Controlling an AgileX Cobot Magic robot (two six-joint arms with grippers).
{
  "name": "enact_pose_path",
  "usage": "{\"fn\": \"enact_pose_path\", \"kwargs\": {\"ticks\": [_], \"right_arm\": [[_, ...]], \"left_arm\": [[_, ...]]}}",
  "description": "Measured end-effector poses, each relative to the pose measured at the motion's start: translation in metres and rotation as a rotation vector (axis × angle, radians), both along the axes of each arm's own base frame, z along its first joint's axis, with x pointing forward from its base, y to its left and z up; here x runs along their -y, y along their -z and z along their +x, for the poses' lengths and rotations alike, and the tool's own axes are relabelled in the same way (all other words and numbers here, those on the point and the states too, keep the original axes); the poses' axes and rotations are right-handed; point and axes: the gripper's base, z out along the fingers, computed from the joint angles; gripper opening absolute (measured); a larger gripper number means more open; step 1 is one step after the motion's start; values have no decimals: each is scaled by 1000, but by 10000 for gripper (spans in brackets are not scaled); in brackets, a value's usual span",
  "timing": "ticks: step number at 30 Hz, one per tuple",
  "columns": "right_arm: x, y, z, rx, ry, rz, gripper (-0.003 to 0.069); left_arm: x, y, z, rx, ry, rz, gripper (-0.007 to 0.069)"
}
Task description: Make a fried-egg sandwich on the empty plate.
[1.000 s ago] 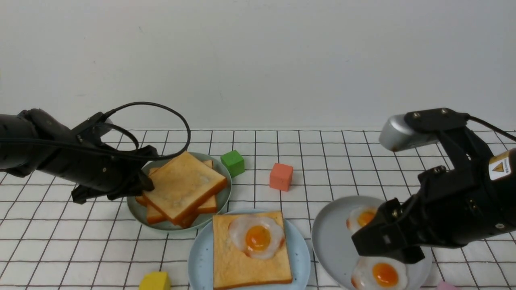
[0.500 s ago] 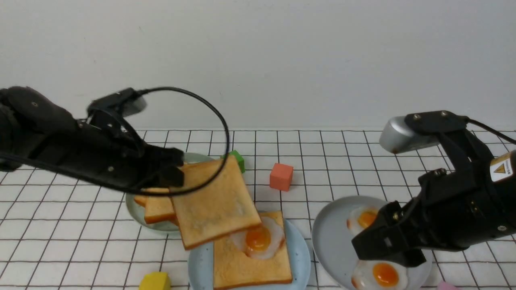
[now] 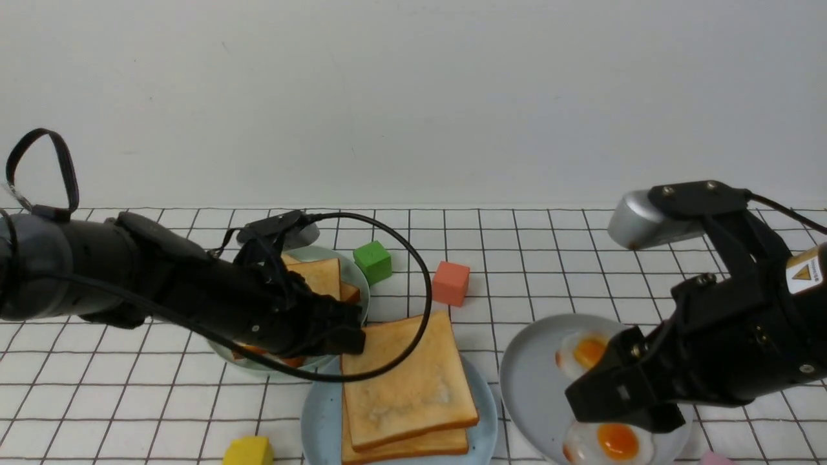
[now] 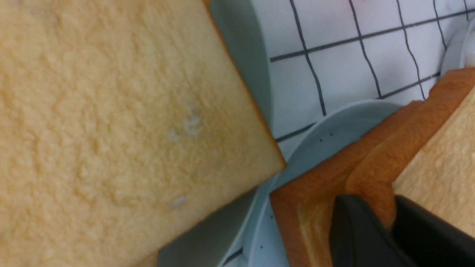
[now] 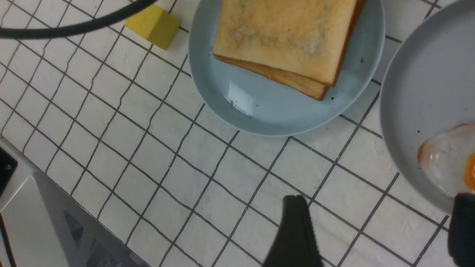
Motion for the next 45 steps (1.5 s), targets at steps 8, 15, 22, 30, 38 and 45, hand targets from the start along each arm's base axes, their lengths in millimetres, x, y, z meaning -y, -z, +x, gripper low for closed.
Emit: {"fn": "enact_pose_path", "kwargs": {"ticks": [8,15,22,30,38,45], "right_arm": [[1,-2,-2,8,3,6,393],[27,-15,-34,90,127,9,-8],[61,-1,-82,260,248,58,-9],[92,34,-122,624,306,152,-6],[99,61,-134,694,319,190,-4],[99,74,-134,664,314,164,1]], "left_arm": [[-2,2,-2,10,50,49,304],[-6,-37,-14,62,49,54,588],[-15,-100,-50,81,2,23,554],[-35,-155,-143,44,-47,-56,246],[-59,-139,-237,88,-134,-137,-13],[-78,-131,-278,272,-237,-155,-13]]}}
